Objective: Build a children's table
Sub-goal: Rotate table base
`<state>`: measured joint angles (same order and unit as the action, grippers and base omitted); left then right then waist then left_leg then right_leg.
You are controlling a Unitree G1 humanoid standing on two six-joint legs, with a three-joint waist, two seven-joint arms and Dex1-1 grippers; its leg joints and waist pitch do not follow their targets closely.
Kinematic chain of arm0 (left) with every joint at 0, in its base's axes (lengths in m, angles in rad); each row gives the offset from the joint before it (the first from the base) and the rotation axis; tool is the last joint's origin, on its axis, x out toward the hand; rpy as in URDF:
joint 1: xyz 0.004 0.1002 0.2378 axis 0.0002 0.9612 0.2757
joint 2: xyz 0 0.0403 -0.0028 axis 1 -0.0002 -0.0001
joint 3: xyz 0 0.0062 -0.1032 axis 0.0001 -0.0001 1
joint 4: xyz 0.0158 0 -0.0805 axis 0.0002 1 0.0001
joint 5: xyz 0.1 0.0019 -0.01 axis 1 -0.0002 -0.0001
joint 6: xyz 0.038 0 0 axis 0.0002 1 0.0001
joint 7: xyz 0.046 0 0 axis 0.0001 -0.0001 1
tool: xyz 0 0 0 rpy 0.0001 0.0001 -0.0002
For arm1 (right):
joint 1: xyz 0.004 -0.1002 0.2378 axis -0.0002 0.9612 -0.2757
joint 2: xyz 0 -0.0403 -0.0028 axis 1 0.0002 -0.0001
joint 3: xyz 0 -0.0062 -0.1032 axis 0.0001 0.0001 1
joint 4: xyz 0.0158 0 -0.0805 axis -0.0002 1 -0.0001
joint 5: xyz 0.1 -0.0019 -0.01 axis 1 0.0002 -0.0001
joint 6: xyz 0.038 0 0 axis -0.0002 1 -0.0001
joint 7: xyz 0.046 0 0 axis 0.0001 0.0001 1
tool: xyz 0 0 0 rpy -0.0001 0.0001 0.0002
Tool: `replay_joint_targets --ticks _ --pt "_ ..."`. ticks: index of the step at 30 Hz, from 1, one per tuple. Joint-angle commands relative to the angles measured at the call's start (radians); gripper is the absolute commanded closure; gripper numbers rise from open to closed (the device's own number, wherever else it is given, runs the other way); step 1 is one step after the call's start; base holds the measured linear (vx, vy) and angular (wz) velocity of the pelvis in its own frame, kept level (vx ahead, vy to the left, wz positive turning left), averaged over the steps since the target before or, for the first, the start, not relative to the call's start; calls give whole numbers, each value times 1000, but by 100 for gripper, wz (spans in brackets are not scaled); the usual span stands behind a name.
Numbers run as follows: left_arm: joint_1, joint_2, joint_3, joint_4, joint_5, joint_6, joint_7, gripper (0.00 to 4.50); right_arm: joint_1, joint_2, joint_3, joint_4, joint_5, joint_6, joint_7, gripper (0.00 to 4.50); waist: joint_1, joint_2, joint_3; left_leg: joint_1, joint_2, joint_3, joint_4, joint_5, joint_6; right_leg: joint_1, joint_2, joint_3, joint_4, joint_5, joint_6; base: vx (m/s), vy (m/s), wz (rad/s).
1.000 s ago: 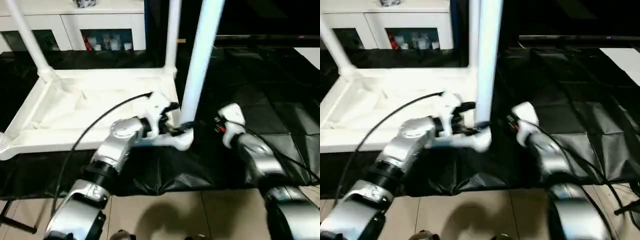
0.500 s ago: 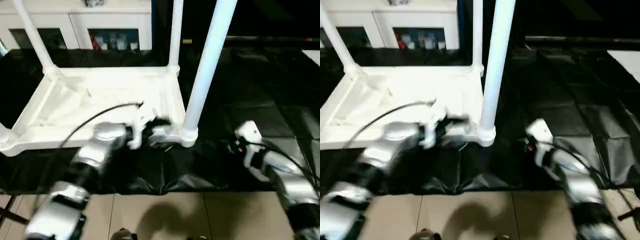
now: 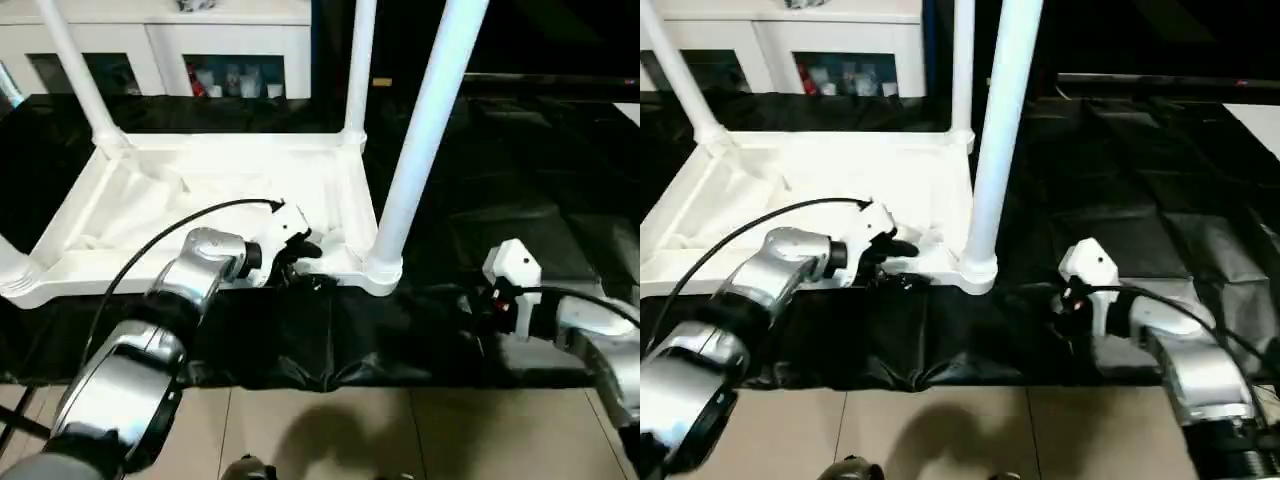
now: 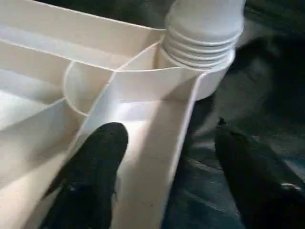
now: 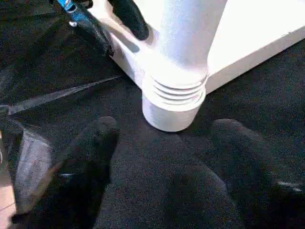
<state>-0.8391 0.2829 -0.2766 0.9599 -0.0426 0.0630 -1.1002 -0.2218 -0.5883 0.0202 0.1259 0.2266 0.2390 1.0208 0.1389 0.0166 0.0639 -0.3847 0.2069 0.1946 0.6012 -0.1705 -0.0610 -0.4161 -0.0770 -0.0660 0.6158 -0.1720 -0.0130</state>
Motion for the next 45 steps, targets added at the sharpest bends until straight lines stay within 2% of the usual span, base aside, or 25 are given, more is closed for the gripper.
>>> replay_joint_targets --ticks 1,2,4,6,10,15,25,29,30,32,33,34,36,40,42,45 --pt "-17 -2 11 19 2 -3 -25 140 -3 -15 1 -25 11 21 10 68 4 -14 -80 15 19 -13 -58 -165 74 62 -64 39 -77 -203 -197 0 0 0" --pt "-29 -3 7 36 4 -3 -37 151 -3 -23 1 -39 13 37 15 58 6 -9 -81 17 21 -15 -59 -172 69 61 -66 39 -76 -204 -200 0 0 0" --pt "-41 -3 2 58 9 1 -54 174 -3 -30 1 -48 16 49 21 40 8 -6 -82 17 20 -15 -58 -179 65 63 -65 38 -76 -200 -203 0 0 0" --pt "-43 -3 2 62 10 1 -57 180 -2 -32 2 -50 17 52 21 30 9 -8 -83 18 22 -16 -59 -177 63 62 -65 38 -74 -181 -209 0 0 0" --pt "-59 -5 -2 118 41 -34 -35 217 4 -40 3 -65 23 67 19 0 8 -4 -83 17 20 -16 -58 -182 61 66 -64 38 -75 -163 -216 0 0 0" --pt "-77 -13 8 168 57 -64 3 254 11 -46 2 -80 26 83 17 0 10 -3 -84 17 21 -18 -58 -181 59 67 -66 37 -74 -159 -217 0 0 0" --pt "-102 -24 33 223 46 -74 -77 340 14 -51 3 -91 29 97 16 0 10 -4 -84 17 20 -17 -57 -179 62 69 -67 36 -74 -151 -227 0 0 0" --pt "-102 -21 14 234 66 -80 -97 372 12 -50 5 -91 27 99 16 0 10 -4 -85 17 21 -18 -57 -170 67 68 -67 36 -71 -127 -235 0 0 0" --pt "-101 -22 12 240 72 -80 -100 380 9 -49 5 -89 26 99 16 0 10 -8 -85 17 22 -17 -57 -168 70 68 -67 36 -70 -122 -237 0 0 0" --pt "-101 -24 14 244 74 -75 -102 394 6 -48 6 -84 27 97 17 0 11 -6 -85 17 22 -17 -57 -164 71 69 -68 36 -70 -125 -237 0 0 0" --pt "-101 -24 13 244 75 -75 -102 394 5 -48 6 -83 27 97 17 0 10 -12 -84 16 22 -16 -57 -163 72 70 -67 36 -70 -126 -236 0 0 0" --pt "-100 -25 11 243 76 -74 -103 411 4 -47 7 -80 26 95 17 0 10 -9 -84 16 22 -17 -57 -162 74 69 -68 36 -70 -130 -238 0 0 0" --pt "-87 -28 1 243 96 -80 -120 414 -4 -43 14 -66 26 89 21 0 10 -12 -83 17 22 -16 -58 -166 74 69 -69 36 -73 -154 -232 0 0 0" --pt "-68 -23 -30 235 125 -104 -139 437 -12 -37 18 -51 27 85 28 0 9 -12 -82 16 23 -16 -58 -169 72 68 -70 36 -74 -172 -226 0 0 0" --pt "-61 -19 -45 229 139 -96 -163 447 -18 -35 20 -39 26 81 31 0 9 -12 -82 17 23 -16 -58 -164 72 68 -70 37 -73 -171 -225 0 0 0" --pt "-63 -38 -12 206 109 -18 -136 447 -22 -31 27 -31 23 76 36 0 8 -11 -83 19 24 -16 -58 -164 72 66 -70 37 -70 -156 -239 0 0 0"
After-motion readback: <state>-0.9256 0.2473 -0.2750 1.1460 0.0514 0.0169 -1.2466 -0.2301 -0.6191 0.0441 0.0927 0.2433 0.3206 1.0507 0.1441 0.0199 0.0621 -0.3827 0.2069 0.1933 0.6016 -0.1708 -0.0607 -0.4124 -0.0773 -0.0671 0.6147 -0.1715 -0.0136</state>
